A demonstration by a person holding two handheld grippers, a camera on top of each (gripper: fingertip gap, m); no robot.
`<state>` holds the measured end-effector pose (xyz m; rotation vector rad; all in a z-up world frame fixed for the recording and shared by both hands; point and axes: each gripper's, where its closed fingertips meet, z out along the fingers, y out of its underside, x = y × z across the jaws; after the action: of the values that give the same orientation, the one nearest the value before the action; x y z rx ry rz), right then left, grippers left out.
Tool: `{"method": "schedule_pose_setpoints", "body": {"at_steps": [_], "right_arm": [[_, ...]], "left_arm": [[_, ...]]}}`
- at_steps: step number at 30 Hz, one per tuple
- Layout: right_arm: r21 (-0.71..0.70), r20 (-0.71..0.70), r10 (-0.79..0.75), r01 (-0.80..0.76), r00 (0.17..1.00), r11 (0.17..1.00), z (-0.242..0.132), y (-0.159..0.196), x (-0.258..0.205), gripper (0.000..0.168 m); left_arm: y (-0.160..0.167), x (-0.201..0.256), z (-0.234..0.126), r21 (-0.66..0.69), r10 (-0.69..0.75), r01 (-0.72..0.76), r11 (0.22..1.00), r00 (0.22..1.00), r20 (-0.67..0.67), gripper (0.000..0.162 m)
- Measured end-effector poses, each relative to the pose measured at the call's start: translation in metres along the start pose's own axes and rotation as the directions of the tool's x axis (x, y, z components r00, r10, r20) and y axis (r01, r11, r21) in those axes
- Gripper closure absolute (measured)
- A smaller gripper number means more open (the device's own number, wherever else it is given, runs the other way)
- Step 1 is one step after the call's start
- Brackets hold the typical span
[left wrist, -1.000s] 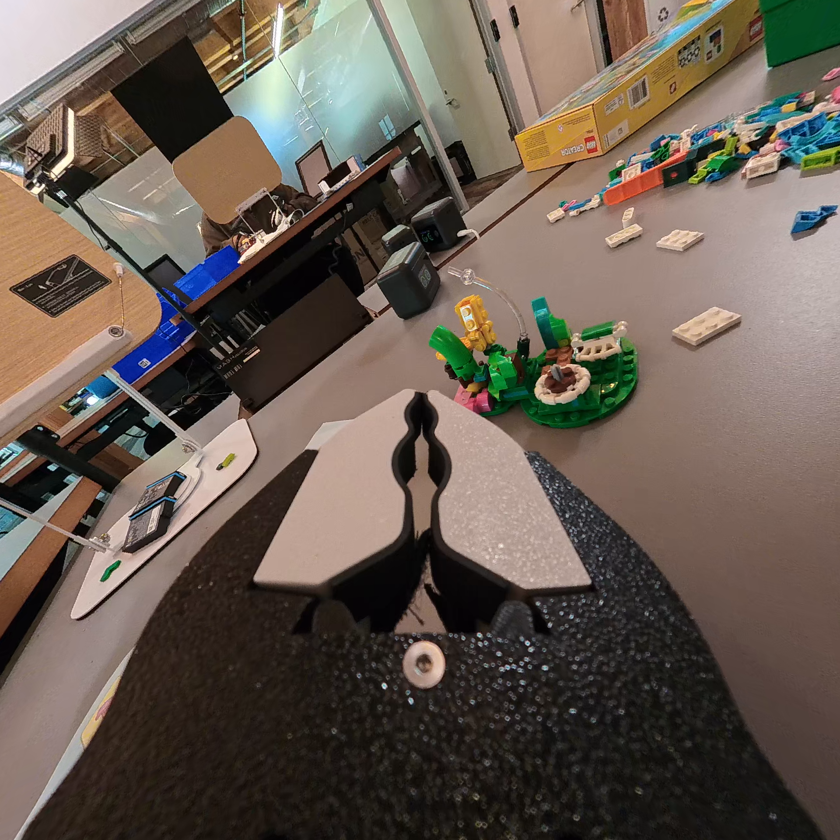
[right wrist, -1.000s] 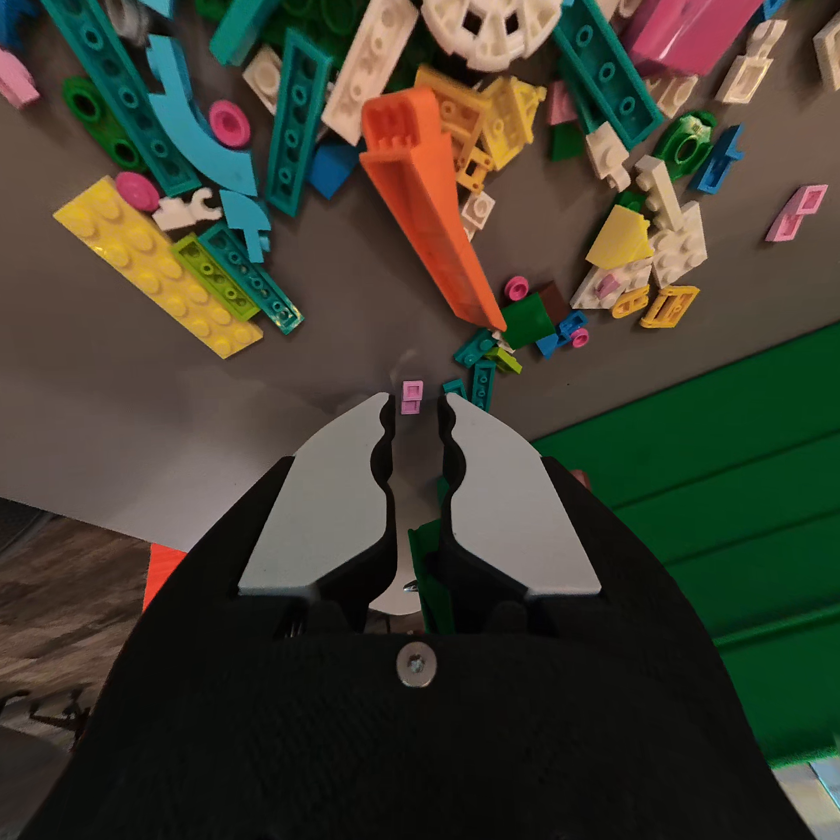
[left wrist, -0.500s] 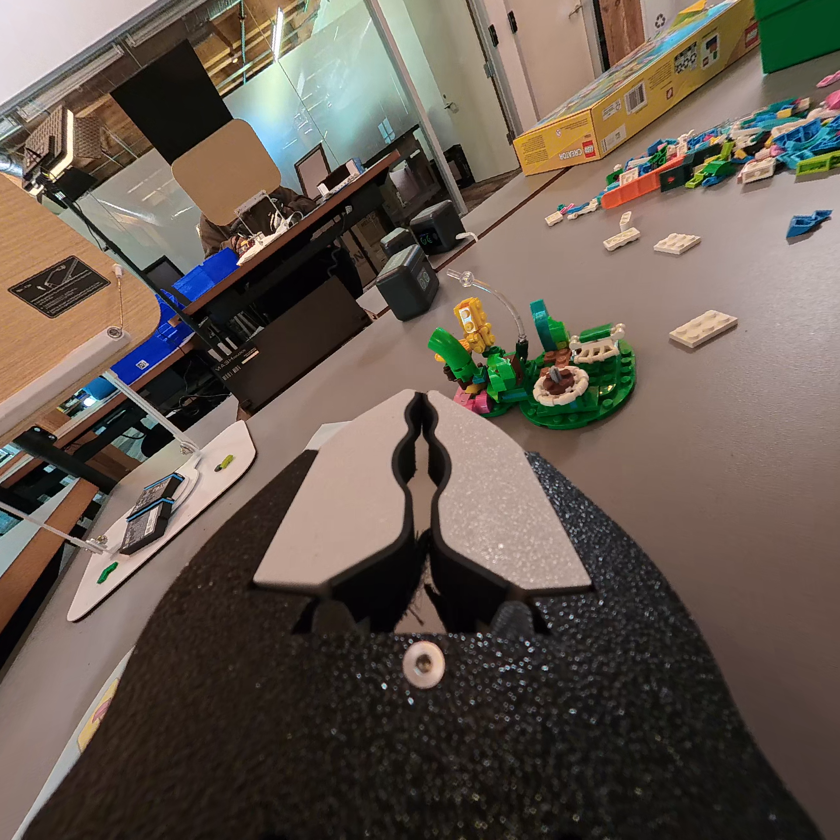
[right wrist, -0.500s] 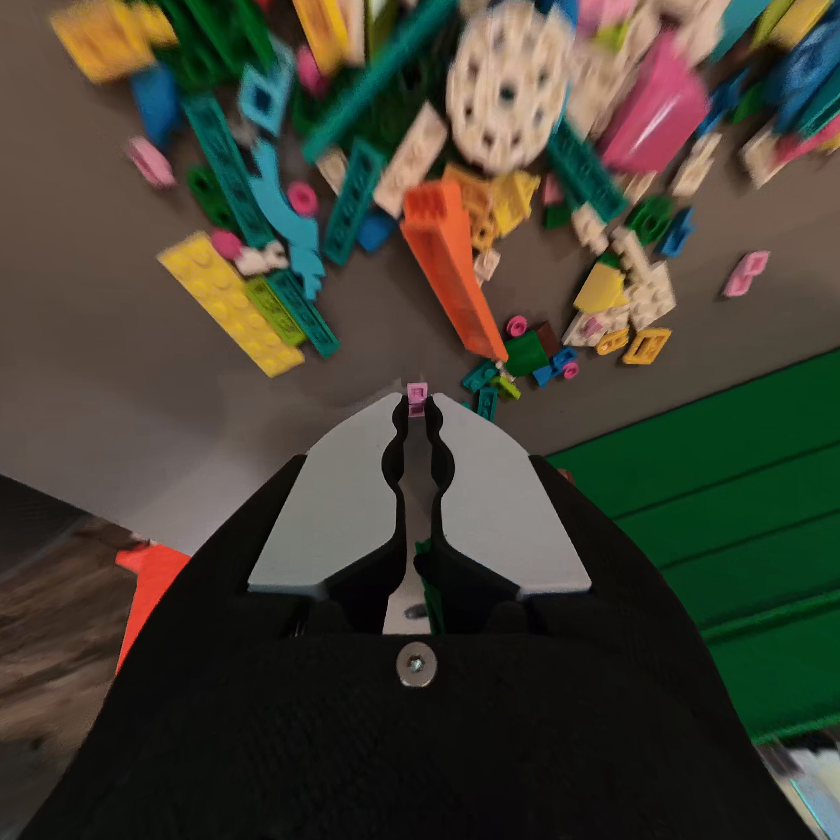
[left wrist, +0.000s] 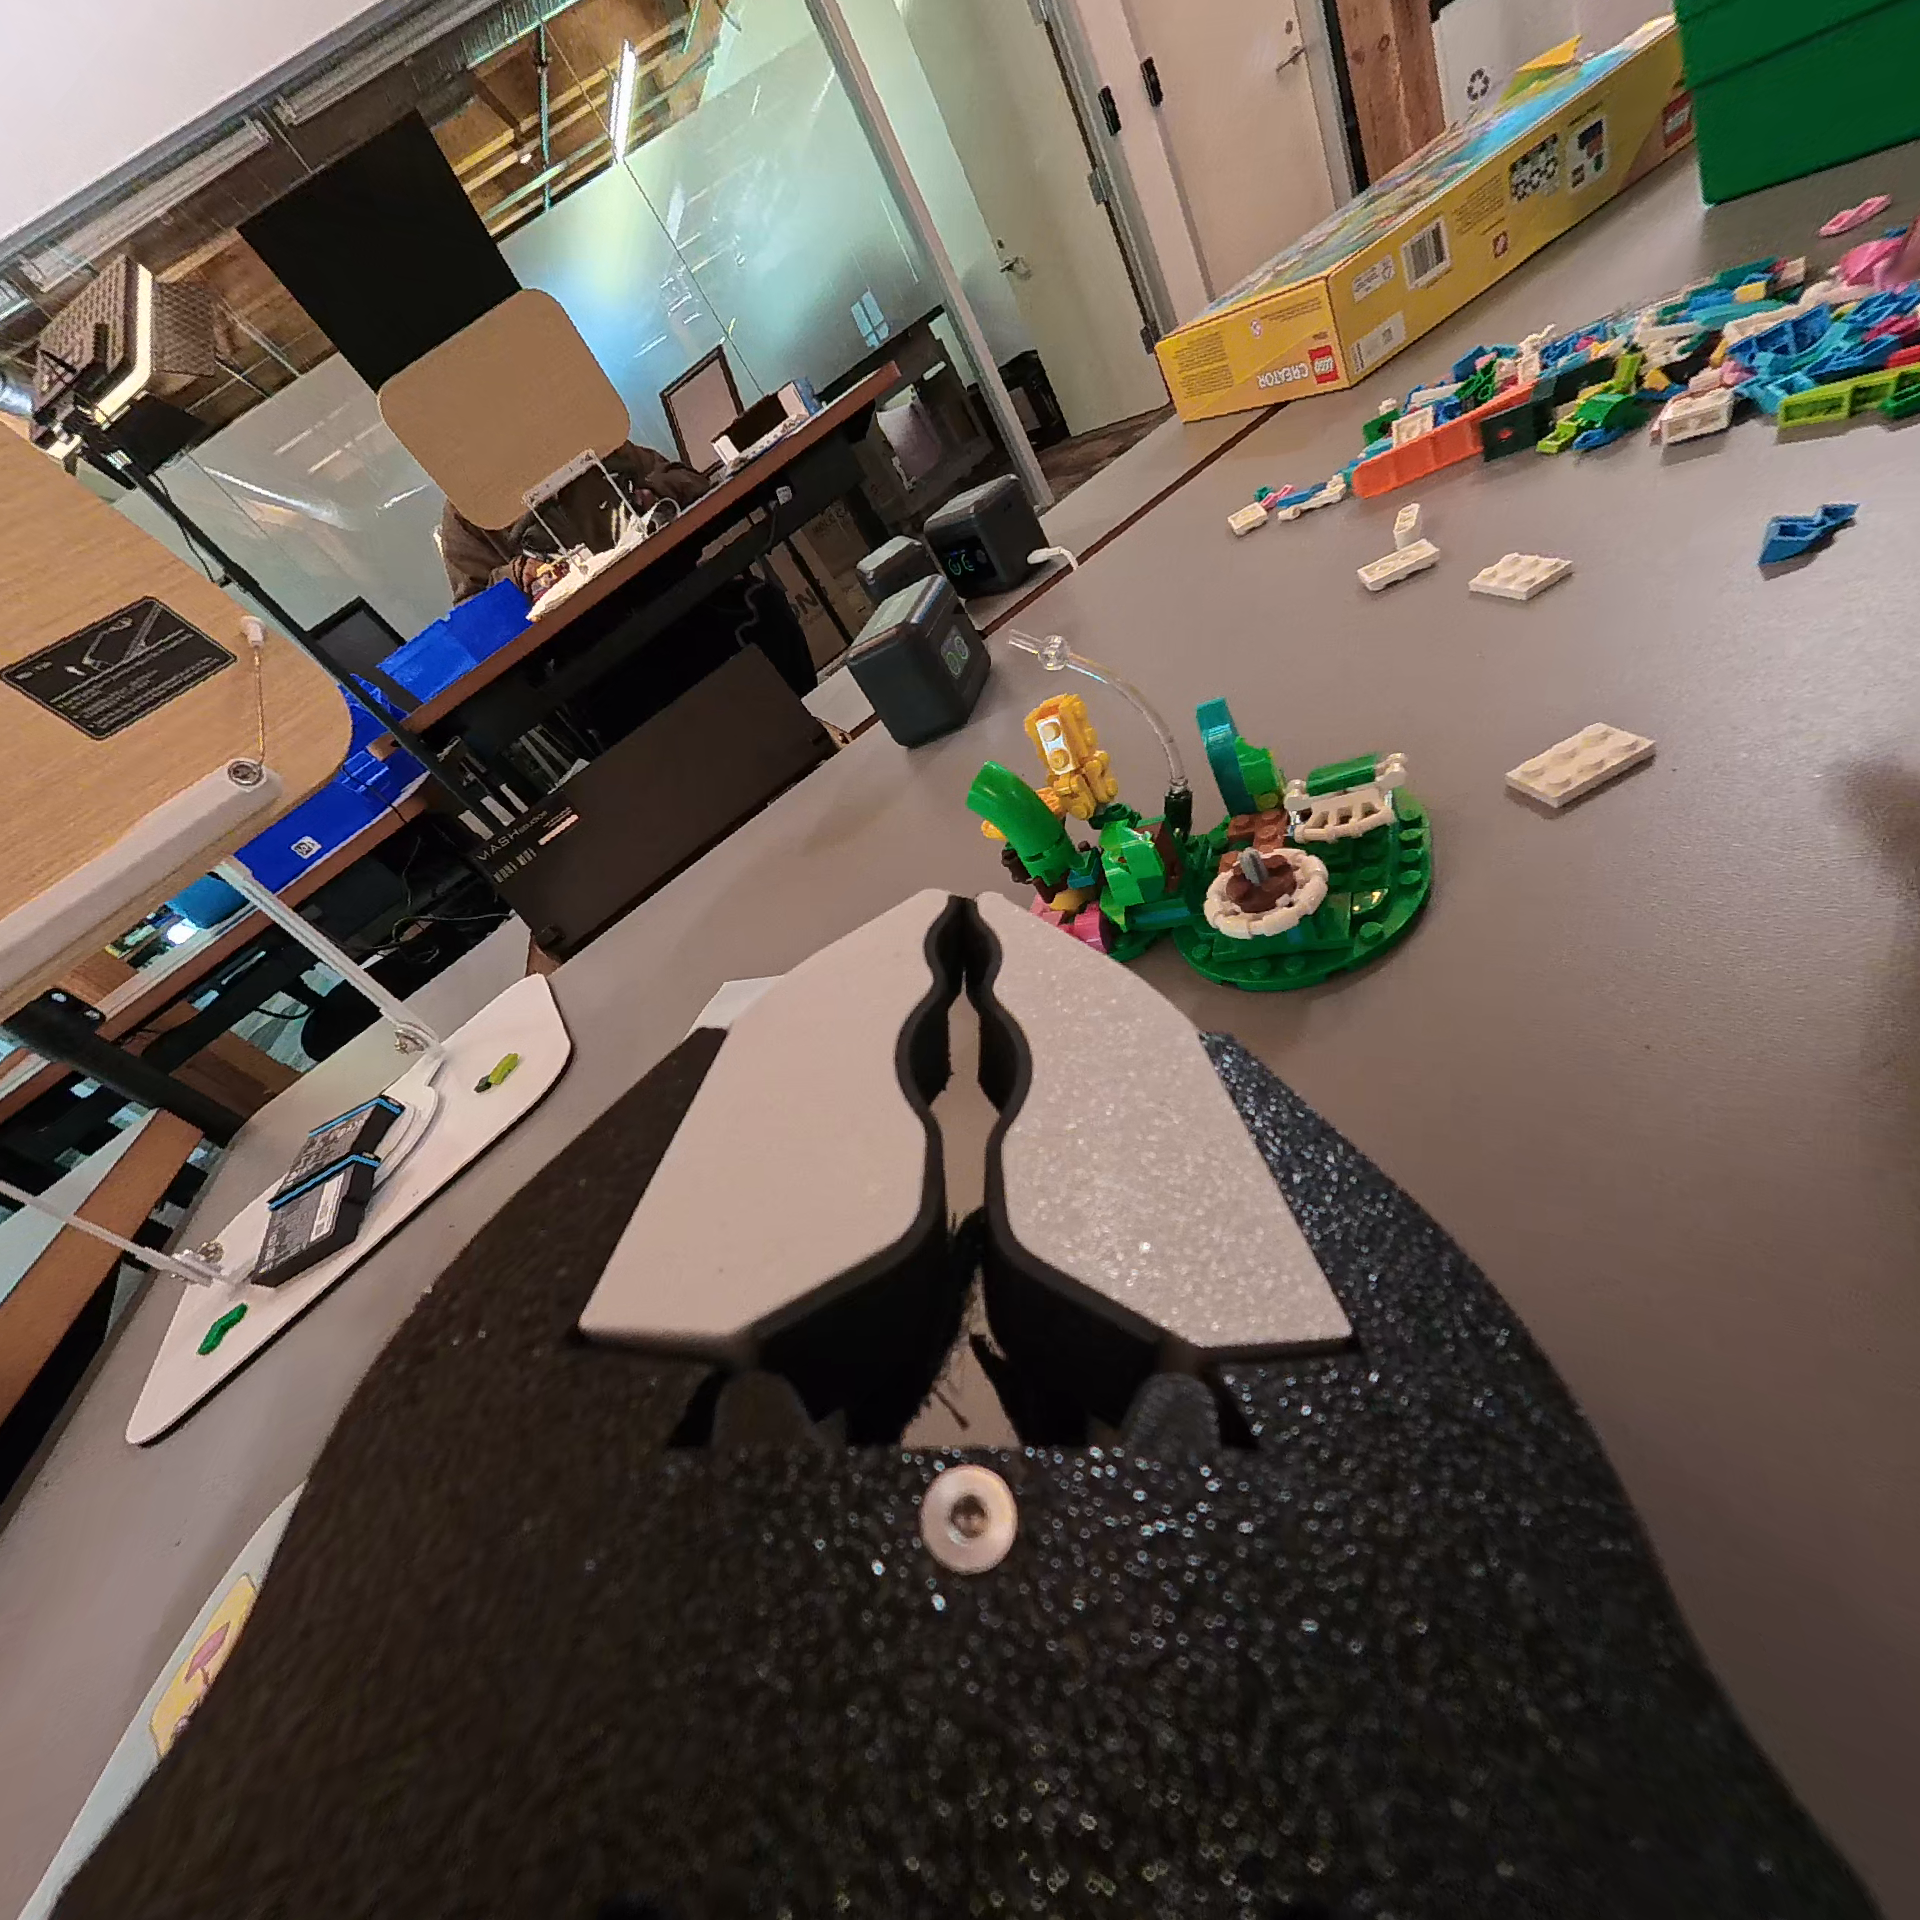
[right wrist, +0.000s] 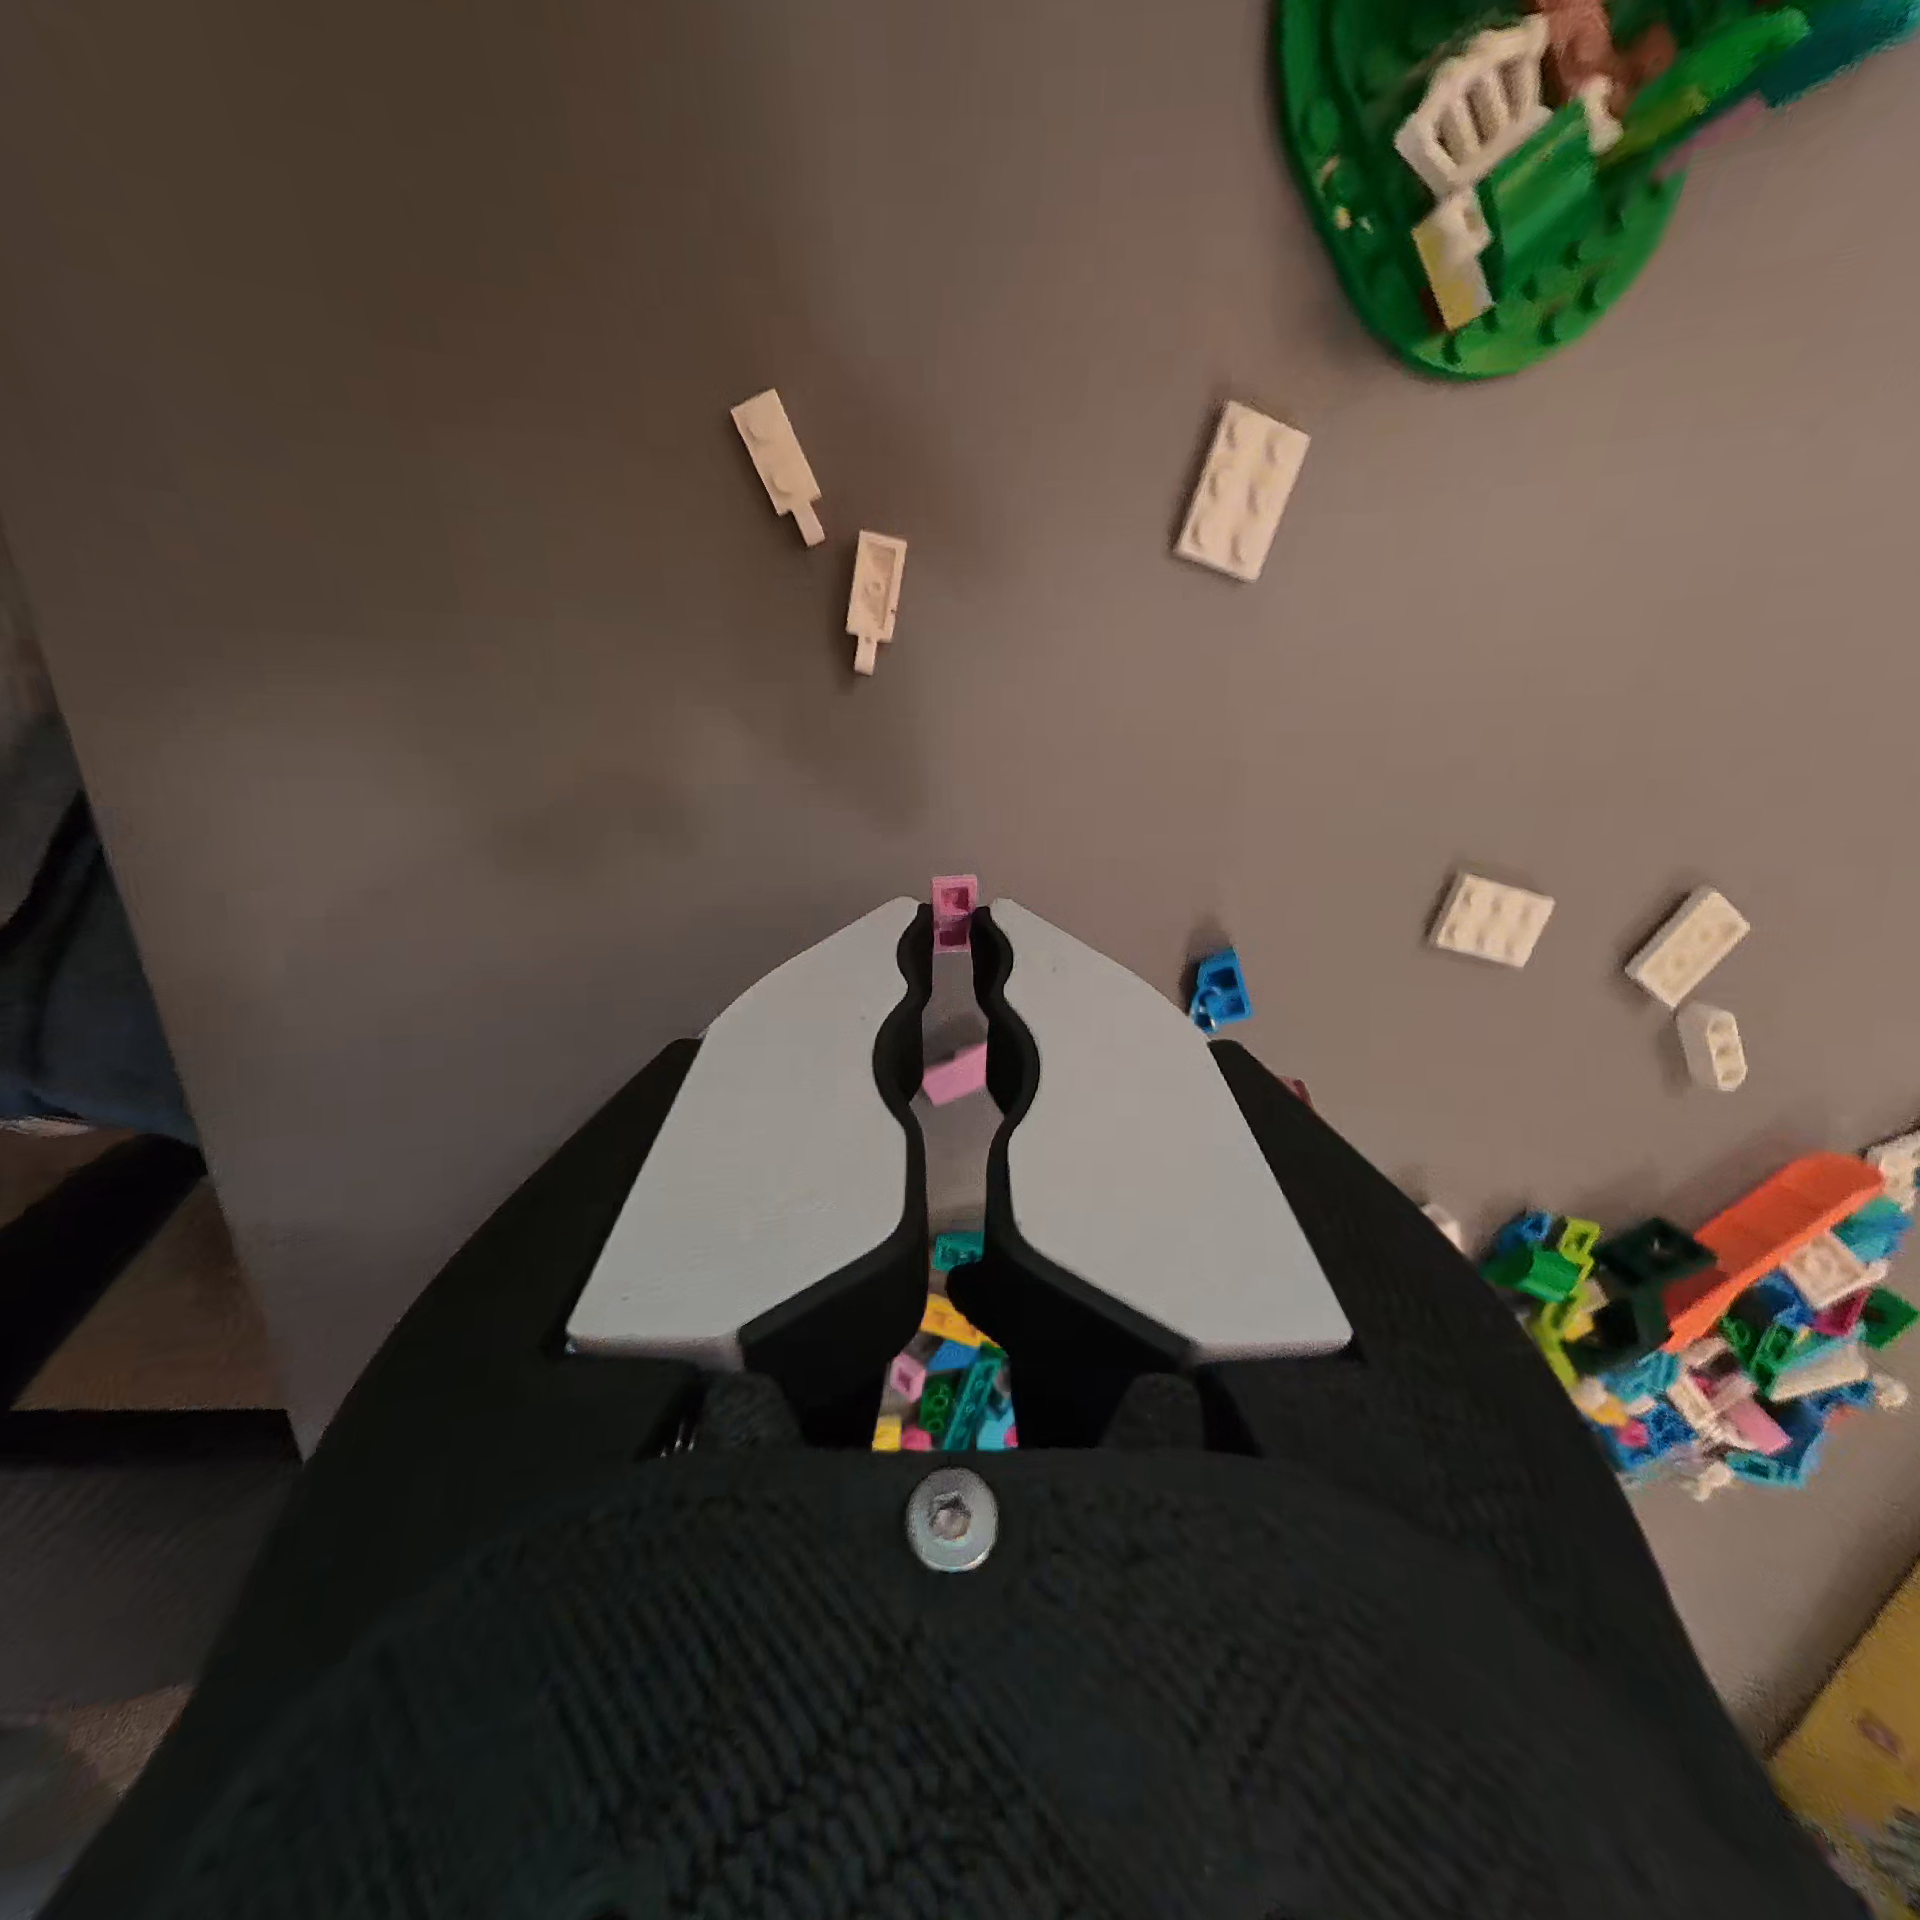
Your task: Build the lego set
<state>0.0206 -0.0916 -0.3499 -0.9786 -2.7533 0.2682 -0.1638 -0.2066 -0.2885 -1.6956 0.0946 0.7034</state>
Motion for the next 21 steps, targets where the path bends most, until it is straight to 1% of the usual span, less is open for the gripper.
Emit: {"method": "schedule_pose_setpoints", "body": {"at_steps": [1, 5, 8, 10, 13, 17, 21], "right_arm": [[-0.022, 0.001, -0.020, 0.020, 1.000, 1.000, 0.004, -0.001, 0.000, 0.162], [-0.084, 0.002, -0.061, 0.061, 0.998, 0.995, 0.015, -0.003, 0.001, 0.162], [-0.100, 0.012, -0.053, 0.054, 0.999, 0.994, 0.019, -0.003, 0.002, 0.162], [-0.092, 0.020, -0.043, 0.045, 0.999, 0.995, 0.018, -0.004, 0.002, 0.156], [-0.049, 0.015, -0.022, 0.022, 1.000, 0.999, 0.013, -0.010, 0.002, 0.151], [0.093, 0.049, -0.009, 0.005, 0.999, 0.996, 0.012, -0.033, -0.010, 0.152], [0.104, 0.008, -0.031, 0.030, 0.999, 0.994, 0.022, -0.037, -0.013, 0.153]], "left_arm": [[0.000, 0.000, 0.000, 0.000, 0.001, -0.001, 1.000, 1.000, -0.001, 0.162], [0.000, 0.001, 0.000, 0.003, 0.001, -0.001, 1.000, 1.000, -0.003, 0.162], [0.000, 0.001, 0.000, 0.003, -0.002, 0.002, 1.000, 1.000, -0.004, 0.162], [0.000, 0.001, 0.001, 0.003, -0.002, 0.002, 1.000, 1.000, -0.004, 0.162], [-0.001, 0.001, 0.001, 0.004, -0.001, 0.001, 1.000, 1.000, -0.004, 0.162], [-0.001, 0.002, 0.001, 0.004, -0.002, 0.002, 1.000, 1.000, -0.006, 0.162], [-0.001, 0.002, 0.001, 0.006, -0.002, 0.002, 1.000, 1.000, -0.006, 0.162]]}}
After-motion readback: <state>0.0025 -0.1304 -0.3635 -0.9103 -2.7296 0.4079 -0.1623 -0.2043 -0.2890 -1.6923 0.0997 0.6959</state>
